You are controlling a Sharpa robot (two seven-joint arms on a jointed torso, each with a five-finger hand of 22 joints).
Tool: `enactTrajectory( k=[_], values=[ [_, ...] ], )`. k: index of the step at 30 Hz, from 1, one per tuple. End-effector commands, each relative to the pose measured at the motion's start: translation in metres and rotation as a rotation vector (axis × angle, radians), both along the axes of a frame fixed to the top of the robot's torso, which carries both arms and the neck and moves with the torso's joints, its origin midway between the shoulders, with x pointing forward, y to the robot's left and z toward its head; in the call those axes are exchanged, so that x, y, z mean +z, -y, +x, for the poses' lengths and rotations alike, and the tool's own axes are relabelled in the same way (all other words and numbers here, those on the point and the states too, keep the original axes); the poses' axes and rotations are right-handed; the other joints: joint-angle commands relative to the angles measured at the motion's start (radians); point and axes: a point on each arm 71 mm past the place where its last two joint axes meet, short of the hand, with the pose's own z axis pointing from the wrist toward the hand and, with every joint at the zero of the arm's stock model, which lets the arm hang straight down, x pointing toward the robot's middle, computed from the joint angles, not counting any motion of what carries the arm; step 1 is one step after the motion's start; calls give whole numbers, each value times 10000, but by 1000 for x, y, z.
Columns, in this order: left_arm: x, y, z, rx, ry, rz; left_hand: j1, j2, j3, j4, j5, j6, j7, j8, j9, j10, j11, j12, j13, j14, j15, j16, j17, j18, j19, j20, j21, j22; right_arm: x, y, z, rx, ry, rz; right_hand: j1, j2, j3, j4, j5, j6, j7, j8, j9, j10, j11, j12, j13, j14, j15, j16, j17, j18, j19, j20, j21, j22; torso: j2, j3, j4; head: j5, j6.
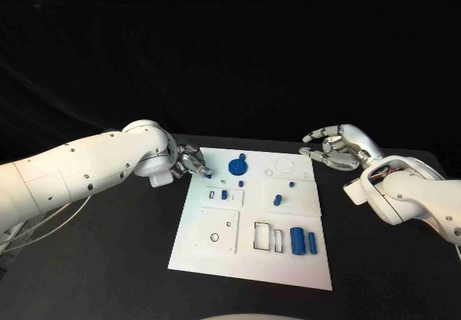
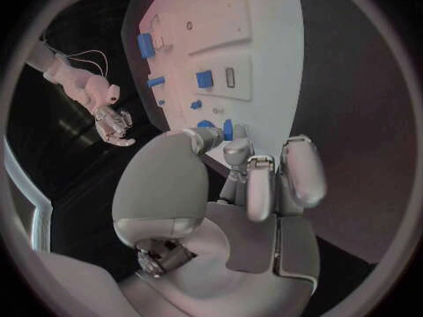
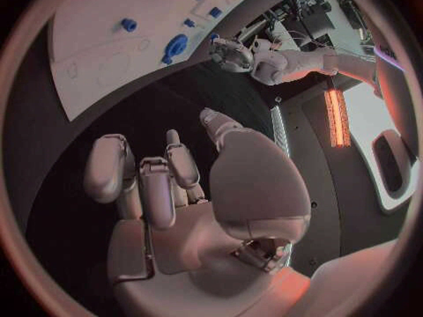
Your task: Assemble the parts on the task board
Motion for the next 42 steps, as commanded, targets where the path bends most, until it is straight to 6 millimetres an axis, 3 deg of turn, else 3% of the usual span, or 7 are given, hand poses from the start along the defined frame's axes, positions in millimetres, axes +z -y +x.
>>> enactTrajectory(
  k=[1, 6, 13, 42],
  values=[
    [-1, 4, -8, -40, 281, -312, -133, -35, 1754, -1669, 58, 137, -74, 57, 152, 90, -15, 68, 41, 889, -41, -36, 2031, -136, 26, 22, 41, 22, -1, -1, -1, 102, -27, -34, -80, 57, -3, 37, 46, 9, -3, 62, 14, 0, -37, -11, 10, 571, -86, -40, 567, 131, 14, -50, -53, 9, 6, -10, -8, 33, 4],
    [-4, 7, -17, -317, 423, -125, -211, -77, 1866, -1732, 67, 171, -86, 77, 153, 136, -26, 99, 84, 894, -50, -29, 2047, -140, 33, 14, 55, 45, -1, -1, -1, 108, -44, -38, -78, 59, -6, 44, 64, 9, -3, 63, 15, -5, -38, -15, 3, 571, -86, -41, 566, 134, 9, -50, -65, 0, -5, -6, 11, 58, 4],
    [-11, 10, -25, -598, 484, 106, -320, -124, 2011, -1809, 95, 218, -104, 103, 152, 194, -43, 135, 131, 897, -64, -25, 2055, -140, 36, 3, 61, 52, -3, -1, -1, 112, -102, -51, -78, 59, -6, 44, 64, 9, -3, 63, 15, -5, -38, -15, 3, 571, -86, -41, 566, 134, 9, -50, -65, 0, 3, -10, -10, 89, 18],
    [-26, 20, -35, -1346, 287, 1013, -633, -192, 2330, -2026, 234, 317, -145, 183, 158, 410, -83, 362, 453, 912, -100, -3, 2110, -162, 80, -33, 139, 181, -3, -1, -1, 109, -141, -59, -79, 60, -10, 51, 77, 10, -4, 65, 17, -12, -38, -23, -8, 568, -87, -46, 551, 139, -4, -51, -87, -20, 24, -9, -11, 108, -73]
  ],
)
